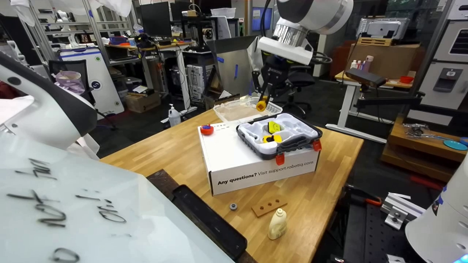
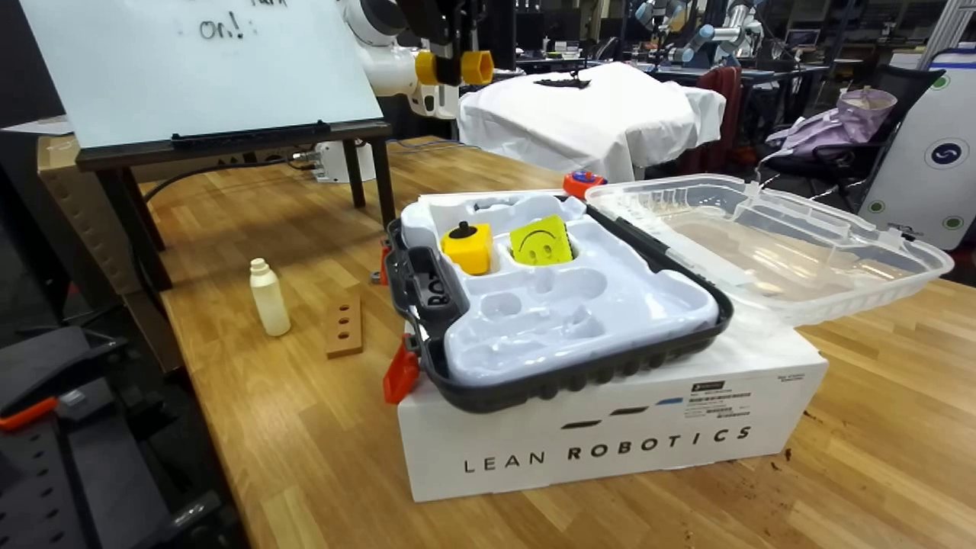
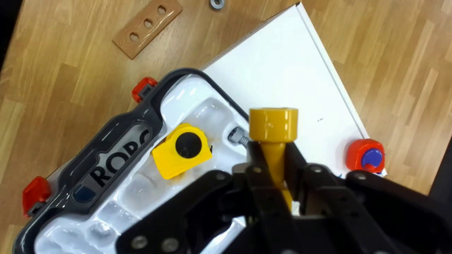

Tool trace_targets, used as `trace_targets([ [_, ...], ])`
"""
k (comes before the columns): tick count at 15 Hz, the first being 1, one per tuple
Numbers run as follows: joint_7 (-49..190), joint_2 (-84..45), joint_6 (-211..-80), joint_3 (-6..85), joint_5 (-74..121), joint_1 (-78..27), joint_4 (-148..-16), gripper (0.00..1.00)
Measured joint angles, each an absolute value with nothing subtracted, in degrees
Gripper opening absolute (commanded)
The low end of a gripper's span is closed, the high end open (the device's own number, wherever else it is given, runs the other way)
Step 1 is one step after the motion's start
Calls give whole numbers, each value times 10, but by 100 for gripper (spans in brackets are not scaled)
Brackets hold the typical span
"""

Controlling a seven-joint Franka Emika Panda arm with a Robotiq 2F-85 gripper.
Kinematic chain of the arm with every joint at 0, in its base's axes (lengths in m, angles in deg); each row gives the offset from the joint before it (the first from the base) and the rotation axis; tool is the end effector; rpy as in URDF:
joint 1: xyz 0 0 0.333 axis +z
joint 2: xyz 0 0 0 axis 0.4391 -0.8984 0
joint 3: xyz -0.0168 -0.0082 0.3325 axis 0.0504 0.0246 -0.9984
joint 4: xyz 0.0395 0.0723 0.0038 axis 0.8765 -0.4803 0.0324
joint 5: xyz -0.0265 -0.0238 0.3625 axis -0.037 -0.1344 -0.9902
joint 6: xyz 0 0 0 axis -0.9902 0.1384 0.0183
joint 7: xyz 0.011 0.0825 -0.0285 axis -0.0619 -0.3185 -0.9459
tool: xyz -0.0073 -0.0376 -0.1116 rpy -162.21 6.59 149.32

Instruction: Remove the yellow object from the whiteboard and put it in the black and white case on the table

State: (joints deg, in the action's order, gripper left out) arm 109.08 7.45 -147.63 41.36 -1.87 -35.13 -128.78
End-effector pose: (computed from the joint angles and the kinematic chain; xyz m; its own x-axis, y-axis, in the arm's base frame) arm 0.4387 -0.1129 0.4154 0.2982 -0.9422 -0.1530 -0.9233 -0.2440 -0.2965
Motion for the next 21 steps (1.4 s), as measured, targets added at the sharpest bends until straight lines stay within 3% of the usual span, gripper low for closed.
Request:
trace_targets([
  [4, 1093, 75, -1477, 413, -19, -351, -1288, 18],
  [5, 1093, 75, -1477, 413, -19, -351, -1288, 5],
  [19, 1191, 8, -1497, 468, 1, -390, -1248, 5],
  [20, 1199, 2, -1497, 473, 1, -393, -1243, 18],
  [21, 1199, 0, -1497, 476, 1, -393, -1242, 18],
])
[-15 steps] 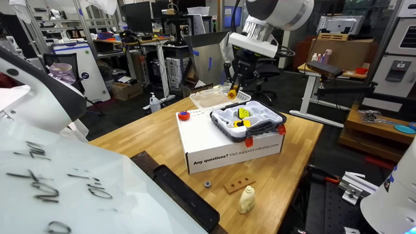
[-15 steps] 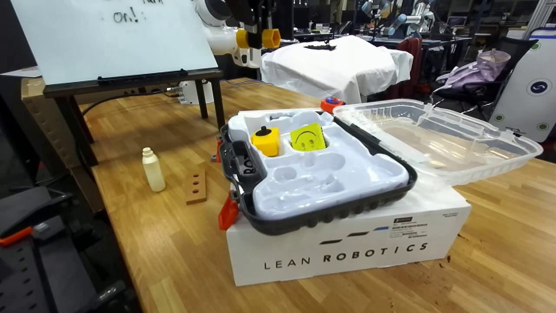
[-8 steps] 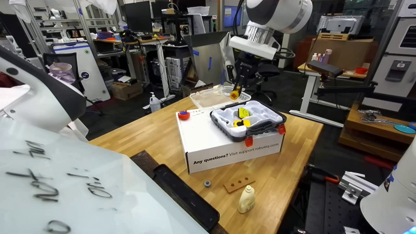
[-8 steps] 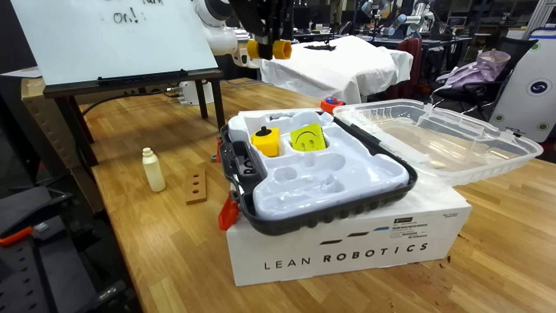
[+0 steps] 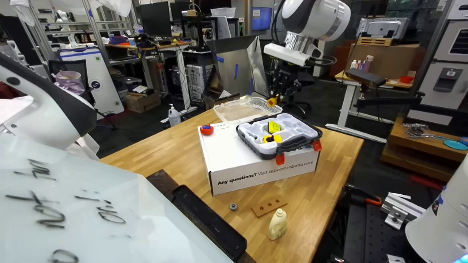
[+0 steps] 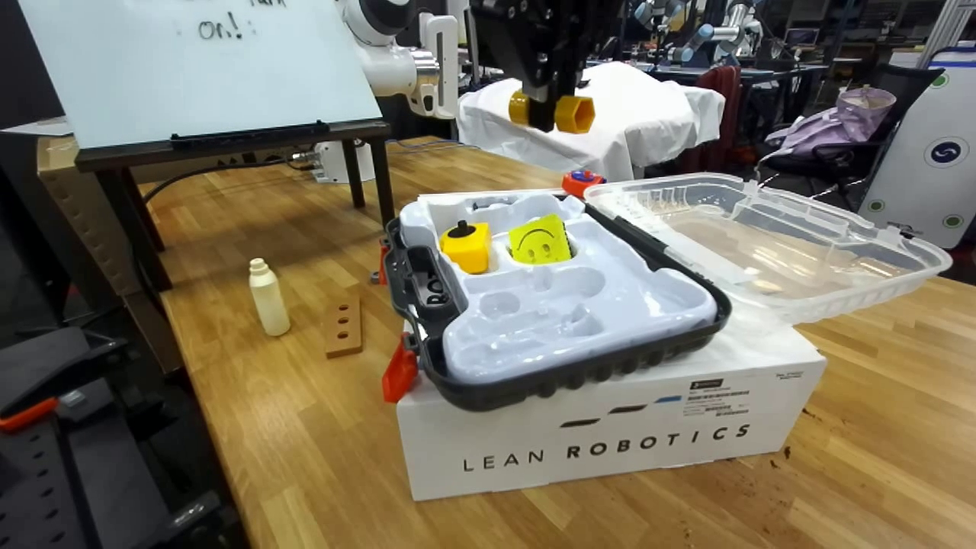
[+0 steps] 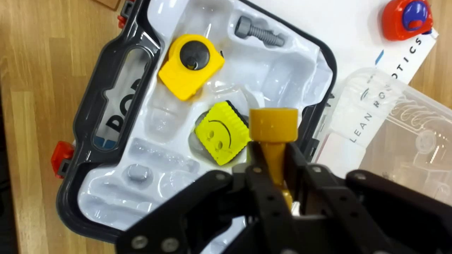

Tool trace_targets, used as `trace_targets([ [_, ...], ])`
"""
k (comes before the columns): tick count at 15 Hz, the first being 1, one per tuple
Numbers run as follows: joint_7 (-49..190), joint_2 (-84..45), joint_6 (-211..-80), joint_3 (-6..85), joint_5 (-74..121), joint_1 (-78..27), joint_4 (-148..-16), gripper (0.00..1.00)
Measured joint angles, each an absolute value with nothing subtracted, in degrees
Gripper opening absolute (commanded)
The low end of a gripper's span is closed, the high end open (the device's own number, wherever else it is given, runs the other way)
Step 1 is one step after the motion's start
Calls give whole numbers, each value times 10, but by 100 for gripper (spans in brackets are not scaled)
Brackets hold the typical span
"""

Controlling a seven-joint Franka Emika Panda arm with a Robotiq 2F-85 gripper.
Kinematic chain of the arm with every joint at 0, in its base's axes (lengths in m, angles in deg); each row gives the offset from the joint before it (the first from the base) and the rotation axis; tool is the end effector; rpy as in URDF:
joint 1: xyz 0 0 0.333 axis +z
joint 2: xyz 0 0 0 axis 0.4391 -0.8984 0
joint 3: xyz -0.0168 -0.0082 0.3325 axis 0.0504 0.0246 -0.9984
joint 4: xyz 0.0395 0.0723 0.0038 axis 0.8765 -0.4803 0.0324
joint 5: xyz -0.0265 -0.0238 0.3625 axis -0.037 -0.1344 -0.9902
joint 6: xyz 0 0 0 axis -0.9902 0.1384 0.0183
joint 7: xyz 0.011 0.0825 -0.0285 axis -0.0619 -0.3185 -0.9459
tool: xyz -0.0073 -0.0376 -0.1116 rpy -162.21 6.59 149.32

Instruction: Remove the yellow object from the whiteboard and put it in the black and white case on the table

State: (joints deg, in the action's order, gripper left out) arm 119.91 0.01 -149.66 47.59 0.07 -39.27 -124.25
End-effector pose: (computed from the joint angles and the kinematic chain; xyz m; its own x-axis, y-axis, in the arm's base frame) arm 0.4409 -0.2066 0.3912 -0.0537 -0.9832 -0.1745 -0.9680 0.0941 -0.2325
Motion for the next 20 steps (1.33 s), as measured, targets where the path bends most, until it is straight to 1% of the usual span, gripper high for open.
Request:
trace_targets([
  [5, 1199, 0, -1497, 475, 1, -390, -1243, 18],
  [6, 1199, 0, -1497, 475, 1, -390, -1243, 5],
  [13, 1199, -8, -1496, 476, -1, -390, -1236, 5],
  [20, 1200, -80, -1496, 501, -1, -396, -1176, 5],
])
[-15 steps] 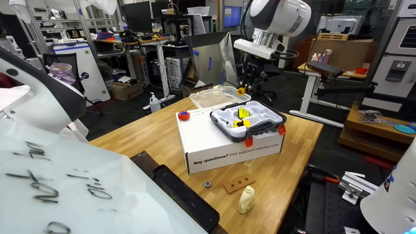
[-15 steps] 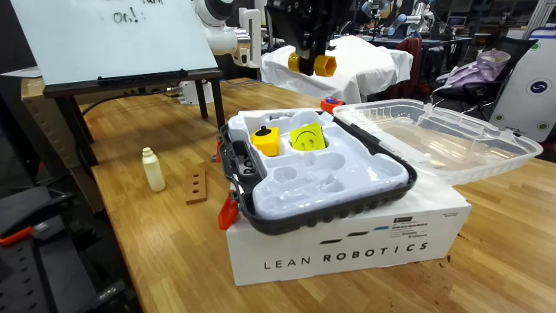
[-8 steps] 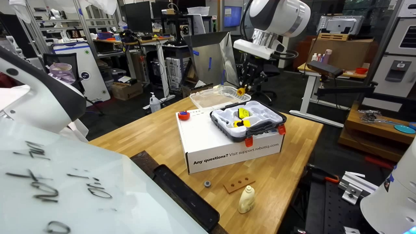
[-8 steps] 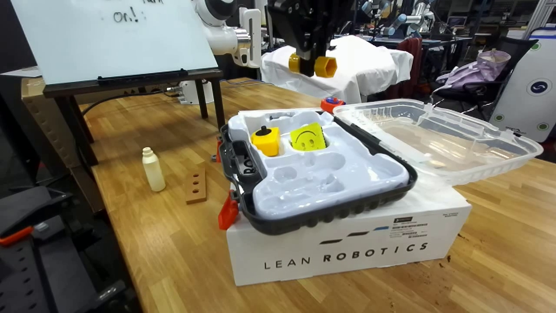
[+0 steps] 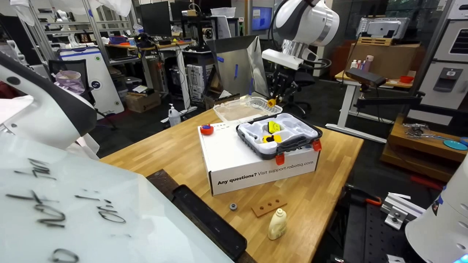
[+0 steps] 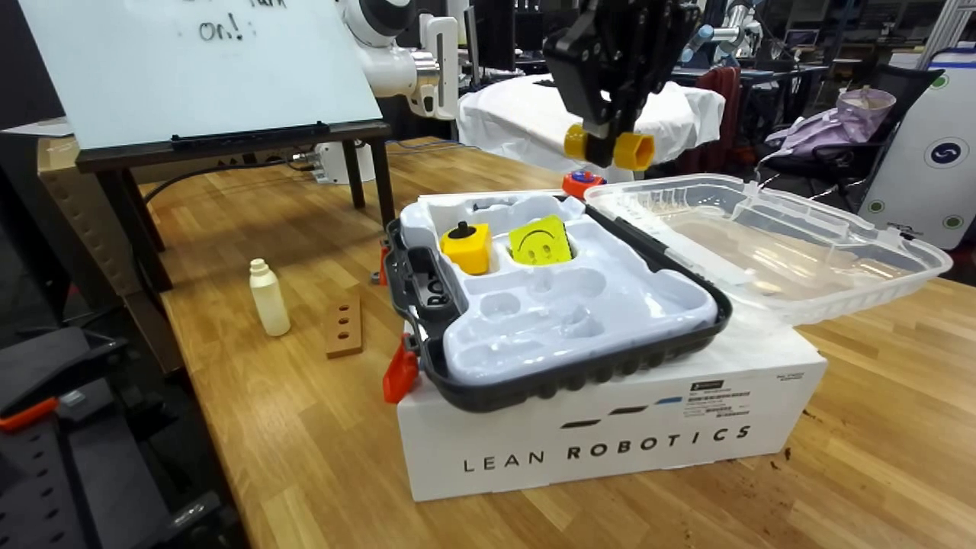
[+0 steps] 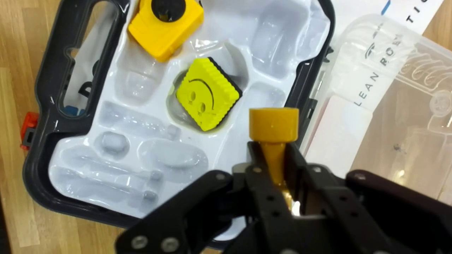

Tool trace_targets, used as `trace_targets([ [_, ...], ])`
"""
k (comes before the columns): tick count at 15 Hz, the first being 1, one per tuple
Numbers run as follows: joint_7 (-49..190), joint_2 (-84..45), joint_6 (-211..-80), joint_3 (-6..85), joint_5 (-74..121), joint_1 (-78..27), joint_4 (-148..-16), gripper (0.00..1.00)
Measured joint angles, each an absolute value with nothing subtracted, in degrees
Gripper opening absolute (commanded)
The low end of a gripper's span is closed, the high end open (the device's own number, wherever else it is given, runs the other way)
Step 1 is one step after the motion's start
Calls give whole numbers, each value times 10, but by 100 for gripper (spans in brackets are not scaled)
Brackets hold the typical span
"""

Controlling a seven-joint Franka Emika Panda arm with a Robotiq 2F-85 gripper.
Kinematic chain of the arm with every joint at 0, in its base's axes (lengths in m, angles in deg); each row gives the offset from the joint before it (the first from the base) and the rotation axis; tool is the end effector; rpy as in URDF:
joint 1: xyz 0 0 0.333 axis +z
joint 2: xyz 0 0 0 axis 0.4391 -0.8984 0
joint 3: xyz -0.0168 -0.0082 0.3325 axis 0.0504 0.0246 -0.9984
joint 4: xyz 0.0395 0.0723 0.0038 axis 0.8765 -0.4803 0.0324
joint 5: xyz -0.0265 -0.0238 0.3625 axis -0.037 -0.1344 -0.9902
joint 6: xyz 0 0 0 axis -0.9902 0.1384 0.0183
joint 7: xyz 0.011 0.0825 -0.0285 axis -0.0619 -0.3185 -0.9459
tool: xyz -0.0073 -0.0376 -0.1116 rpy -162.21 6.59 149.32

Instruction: Remove the yellow object from the whiteboard and put it in the black and white case on the table

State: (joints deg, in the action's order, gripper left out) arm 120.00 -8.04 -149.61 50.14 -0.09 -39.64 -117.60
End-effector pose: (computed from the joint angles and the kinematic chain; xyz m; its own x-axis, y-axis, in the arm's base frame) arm 0.4654 -0.2459 0.3706 -0.1119 -0.9817 -0.1541 -0.9689 0.1422 -0.2024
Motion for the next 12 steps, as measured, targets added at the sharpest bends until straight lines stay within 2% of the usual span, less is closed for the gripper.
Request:
trace_targets([
  [12, 1263, -155, -1476, 514, -31, -400, -1139, 5],
])
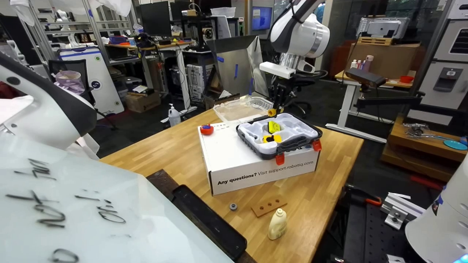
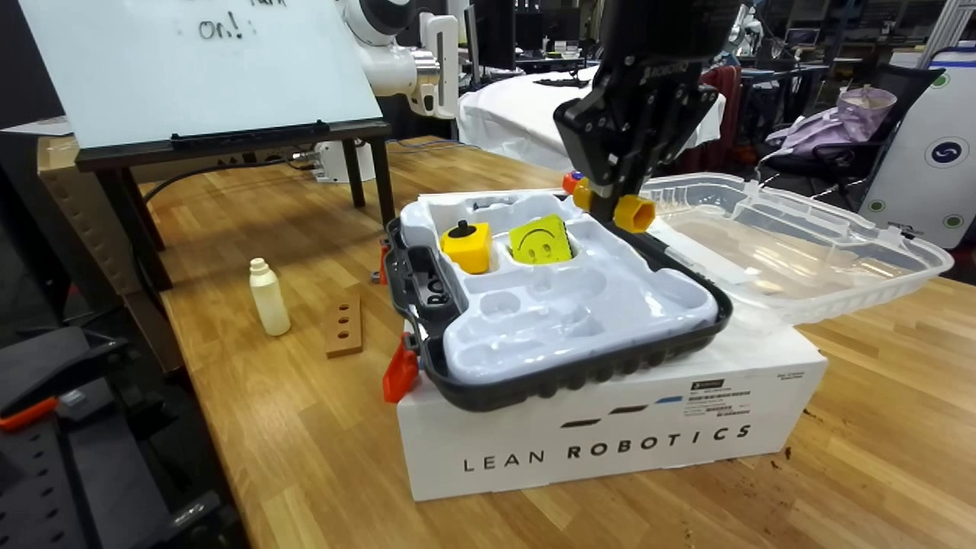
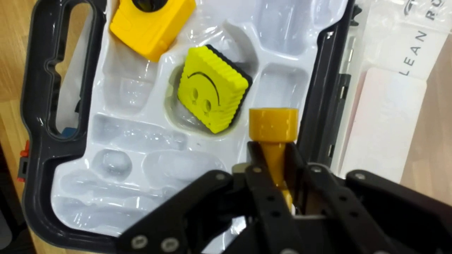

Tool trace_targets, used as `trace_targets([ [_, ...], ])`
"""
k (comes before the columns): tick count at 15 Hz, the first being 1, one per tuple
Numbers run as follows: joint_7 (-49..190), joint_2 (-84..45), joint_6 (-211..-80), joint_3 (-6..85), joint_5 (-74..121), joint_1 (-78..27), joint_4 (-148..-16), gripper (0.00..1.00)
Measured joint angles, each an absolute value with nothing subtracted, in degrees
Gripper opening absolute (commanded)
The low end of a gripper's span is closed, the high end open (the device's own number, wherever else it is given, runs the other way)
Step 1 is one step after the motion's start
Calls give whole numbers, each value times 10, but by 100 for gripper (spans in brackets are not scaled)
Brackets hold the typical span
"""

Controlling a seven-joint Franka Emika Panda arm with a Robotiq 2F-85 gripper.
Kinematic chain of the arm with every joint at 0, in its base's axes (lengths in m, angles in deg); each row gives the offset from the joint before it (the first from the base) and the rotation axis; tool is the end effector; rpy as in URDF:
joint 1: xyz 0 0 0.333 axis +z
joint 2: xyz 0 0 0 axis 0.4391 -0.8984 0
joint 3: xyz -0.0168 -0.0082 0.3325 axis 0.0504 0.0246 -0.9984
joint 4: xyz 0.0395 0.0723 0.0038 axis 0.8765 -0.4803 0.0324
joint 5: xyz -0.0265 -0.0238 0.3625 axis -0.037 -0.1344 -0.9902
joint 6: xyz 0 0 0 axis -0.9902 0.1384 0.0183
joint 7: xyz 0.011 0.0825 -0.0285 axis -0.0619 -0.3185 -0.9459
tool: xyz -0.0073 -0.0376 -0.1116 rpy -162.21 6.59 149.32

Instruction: Remove the yellow object from the whiteboard and put it in the black and white case on the table

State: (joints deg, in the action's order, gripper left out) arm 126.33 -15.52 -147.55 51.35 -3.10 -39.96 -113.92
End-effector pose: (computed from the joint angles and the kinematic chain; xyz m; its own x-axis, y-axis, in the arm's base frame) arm 0.4762 -0.2633 0.3265 -0.2822 -0.9367 -0.2072 -0.9469 0.3066 -0.0965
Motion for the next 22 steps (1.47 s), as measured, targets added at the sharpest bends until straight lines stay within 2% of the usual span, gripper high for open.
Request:
trace_targets([
  [21, 1309, -210, -1473, 503, -35, -395, -1110, 5],
  [22, 1309, -212, -1473, 503, -35, -395, -1108, 23],
])
